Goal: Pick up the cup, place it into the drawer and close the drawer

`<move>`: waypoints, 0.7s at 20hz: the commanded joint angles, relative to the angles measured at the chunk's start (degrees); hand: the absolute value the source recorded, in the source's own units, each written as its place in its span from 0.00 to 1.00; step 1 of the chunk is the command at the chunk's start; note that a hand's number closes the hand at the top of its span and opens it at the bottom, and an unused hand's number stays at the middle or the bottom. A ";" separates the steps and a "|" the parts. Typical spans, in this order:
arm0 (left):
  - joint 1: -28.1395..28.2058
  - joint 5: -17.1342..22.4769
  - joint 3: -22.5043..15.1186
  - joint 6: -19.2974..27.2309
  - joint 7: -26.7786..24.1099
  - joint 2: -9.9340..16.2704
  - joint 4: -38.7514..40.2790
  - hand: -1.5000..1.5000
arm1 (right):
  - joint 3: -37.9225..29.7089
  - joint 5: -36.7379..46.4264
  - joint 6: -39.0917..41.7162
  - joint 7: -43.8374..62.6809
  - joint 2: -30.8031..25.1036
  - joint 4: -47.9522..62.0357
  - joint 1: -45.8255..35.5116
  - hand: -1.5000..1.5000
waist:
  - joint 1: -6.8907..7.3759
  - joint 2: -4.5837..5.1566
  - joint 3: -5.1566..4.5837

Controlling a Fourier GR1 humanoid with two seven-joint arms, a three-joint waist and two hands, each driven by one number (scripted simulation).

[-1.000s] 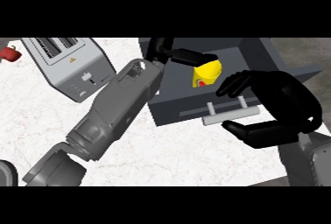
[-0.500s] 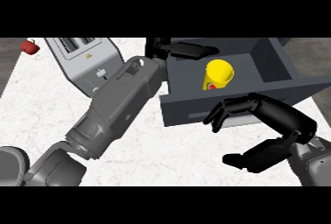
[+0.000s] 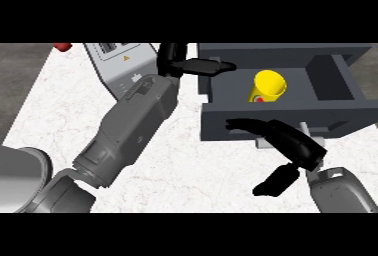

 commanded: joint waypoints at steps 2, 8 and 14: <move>3.01 0.15 0.59 -0.72 0.41 0.46 -2.90 0.00 | 3.96 9.08 -3.28 -5.57 2.16 16.31 -4.98 0.00 | 3.23 -0.40 0.01; 8.18 1.05 1.01 -4.53 1.23 4.07 -8.66 0.00 | 0.99 13.77 -10.57 -17.60 2.48 39.32 -11.50 1.00 | 5.72 -0.31 0.11; 13.60 0.78 0.14 -8.28 1.36 7.24 -12.48 0.00 | -5.80 12.07 -16.15 -24.59 4.49 52.61 -21.46 1.00 | 8.36 0.32 0.22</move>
